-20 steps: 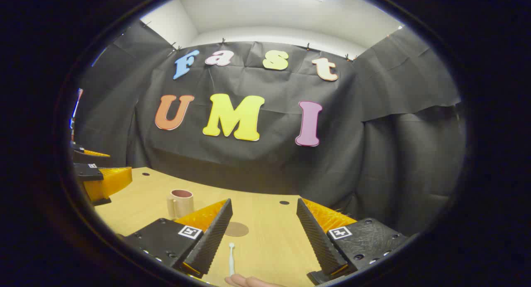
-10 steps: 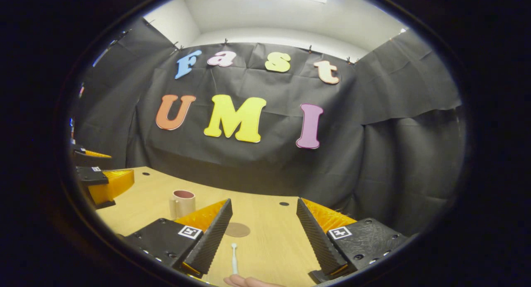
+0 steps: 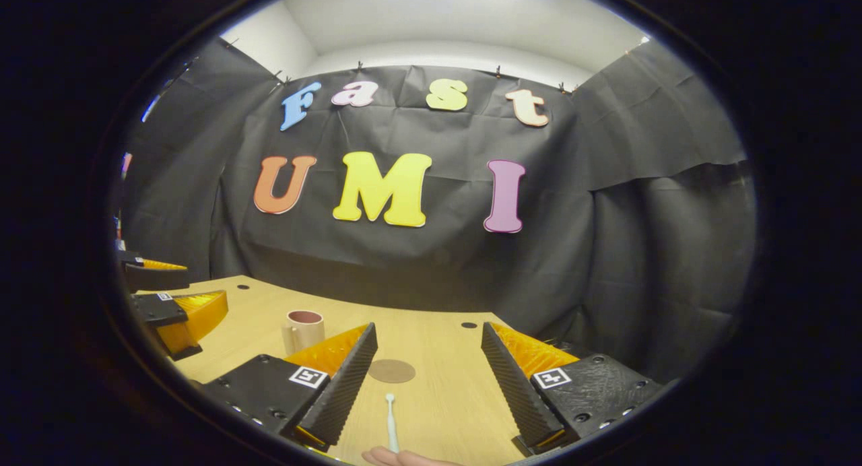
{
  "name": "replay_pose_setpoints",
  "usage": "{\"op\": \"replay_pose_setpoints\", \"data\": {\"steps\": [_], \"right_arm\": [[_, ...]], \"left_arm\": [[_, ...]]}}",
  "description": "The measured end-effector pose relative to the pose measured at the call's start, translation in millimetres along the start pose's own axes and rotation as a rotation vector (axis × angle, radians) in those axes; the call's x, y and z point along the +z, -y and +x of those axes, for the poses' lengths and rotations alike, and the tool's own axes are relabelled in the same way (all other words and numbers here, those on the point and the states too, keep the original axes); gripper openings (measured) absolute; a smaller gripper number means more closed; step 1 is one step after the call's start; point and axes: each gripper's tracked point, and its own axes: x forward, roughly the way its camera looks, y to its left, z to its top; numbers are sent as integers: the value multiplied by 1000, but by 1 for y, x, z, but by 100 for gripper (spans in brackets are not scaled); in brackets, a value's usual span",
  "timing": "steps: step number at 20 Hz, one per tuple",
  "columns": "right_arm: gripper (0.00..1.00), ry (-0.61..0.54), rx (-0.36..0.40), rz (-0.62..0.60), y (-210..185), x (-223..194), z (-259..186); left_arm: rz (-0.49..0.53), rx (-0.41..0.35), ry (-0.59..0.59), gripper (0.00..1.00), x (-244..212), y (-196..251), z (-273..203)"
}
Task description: Put the toothbrush and toothpaste on the desktop into the cup, then pick up the cup and place it on the coaster on the desktop.
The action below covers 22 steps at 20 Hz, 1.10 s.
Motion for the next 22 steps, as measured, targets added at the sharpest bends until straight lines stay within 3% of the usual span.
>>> {"op": "replay_pose_setpoints", "data": {"steps": [1,2,3,12,22], "right_arm": [[94,0,1,1,0,0,0],[94,0,0,-2,0,0,0],[94,-1,0,-4,0,0,1],[94,-16,20,8,-4,-5,1],[95,-69,17,14,1,-33,7]], "left_arm": [[-4,-2,-2,97,0,1,0],[-6,-6,-4,87,-1,2,1],[-6,-6,-6,97,-1,3,1],[-12,-16,-45,97,-16,5,8],[5,-11,-422,96,-130,10,29]]}}
